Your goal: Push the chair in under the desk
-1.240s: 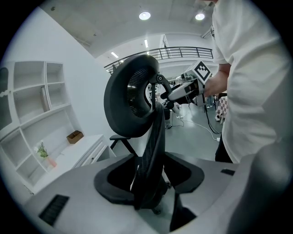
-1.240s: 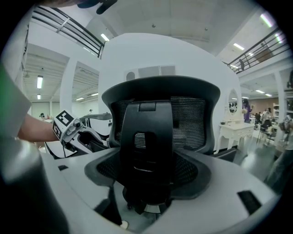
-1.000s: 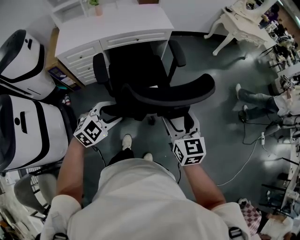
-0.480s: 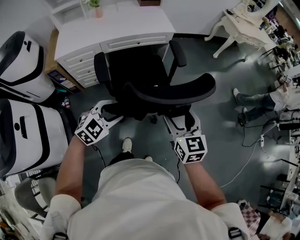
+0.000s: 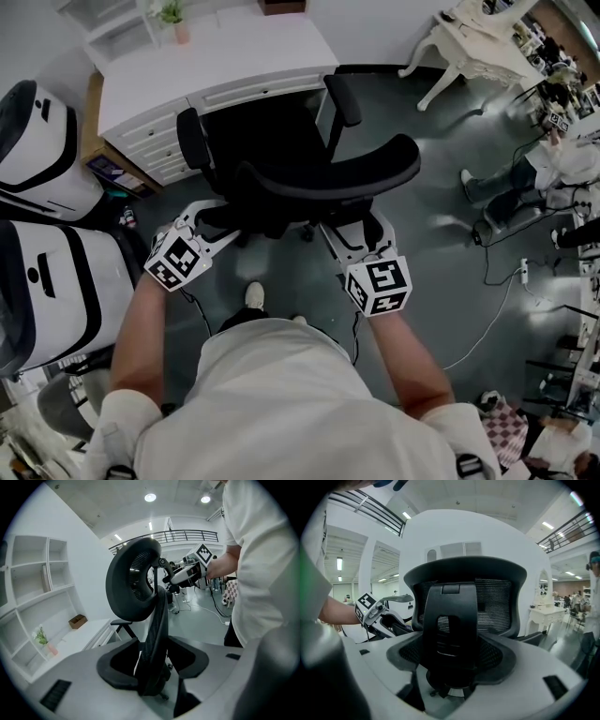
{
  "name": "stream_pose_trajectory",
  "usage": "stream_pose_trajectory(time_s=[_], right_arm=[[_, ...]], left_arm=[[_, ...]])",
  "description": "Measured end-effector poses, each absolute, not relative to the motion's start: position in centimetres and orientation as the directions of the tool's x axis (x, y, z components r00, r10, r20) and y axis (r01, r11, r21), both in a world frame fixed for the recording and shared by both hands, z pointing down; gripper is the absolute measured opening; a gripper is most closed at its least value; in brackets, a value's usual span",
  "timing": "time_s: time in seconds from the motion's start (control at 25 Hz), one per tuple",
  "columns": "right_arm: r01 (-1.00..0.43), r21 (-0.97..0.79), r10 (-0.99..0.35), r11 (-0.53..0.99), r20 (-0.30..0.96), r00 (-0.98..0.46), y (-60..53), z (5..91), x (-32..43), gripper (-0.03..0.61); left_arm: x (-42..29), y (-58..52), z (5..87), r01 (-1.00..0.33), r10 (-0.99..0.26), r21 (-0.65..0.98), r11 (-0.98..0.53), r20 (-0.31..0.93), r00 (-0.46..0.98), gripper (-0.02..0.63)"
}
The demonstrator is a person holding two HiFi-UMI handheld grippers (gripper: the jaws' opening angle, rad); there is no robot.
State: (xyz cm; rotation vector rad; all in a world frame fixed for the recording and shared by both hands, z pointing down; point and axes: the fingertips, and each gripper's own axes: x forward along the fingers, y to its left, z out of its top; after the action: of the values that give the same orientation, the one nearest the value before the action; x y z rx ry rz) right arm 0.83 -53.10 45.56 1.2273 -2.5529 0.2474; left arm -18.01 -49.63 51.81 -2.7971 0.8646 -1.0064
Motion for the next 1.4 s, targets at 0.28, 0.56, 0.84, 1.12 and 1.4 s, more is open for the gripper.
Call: stream_pose_trajectory(time_s=[0.28, 0.56, 0.84, 1.12, 1.4], right_arm=[[-0.788, -0.026, -0.735, 0.616, 0.341, -0.586, -54.7, 45.5, 0.0, 0.321], [-0.795, -0.024, -0.742, 0.607, 0.343, -0.576, -55.7, 45.5, -0.8, 0.321], [-0.802, -0.023, -0.75, 0.597, 0.339, -0.568, -56.3, 45.6, -1.3, 0.321], [-0.809, -0.019, -0.759, 0.588, 0.332, -0.56, -56.5, 45.5, -1.6, 0.321], [-0.811, -0.015, -0.765, 0.585, 0.322, -0.558, -56.7, 45.5, -1.6, 0.321]], left_arm=[[-18.9, -51.4, 51.7, -0.484, -0.516, -0.226, -0.846, 0.575, 0.635, 0.195], [-19.8, -52.6, 51.7, -0.477, -0.511, -0.225, -0.85, 0.571, 0.642, 0.195], [-20.3, -53.3, 51.8, -0.472, -0.513, -0.232, -0.851, 0.565, 0.646, 0.195], [-20.6, -53.7, 51.7, -0.462, -0.503, -0.228, -0.857, 0.561, 0.658, 0.195], [-20.6, -53.9, 51.7, -0.45, -0.496, -0.229, -0.863, 0.552, 0.67, 0.195]])
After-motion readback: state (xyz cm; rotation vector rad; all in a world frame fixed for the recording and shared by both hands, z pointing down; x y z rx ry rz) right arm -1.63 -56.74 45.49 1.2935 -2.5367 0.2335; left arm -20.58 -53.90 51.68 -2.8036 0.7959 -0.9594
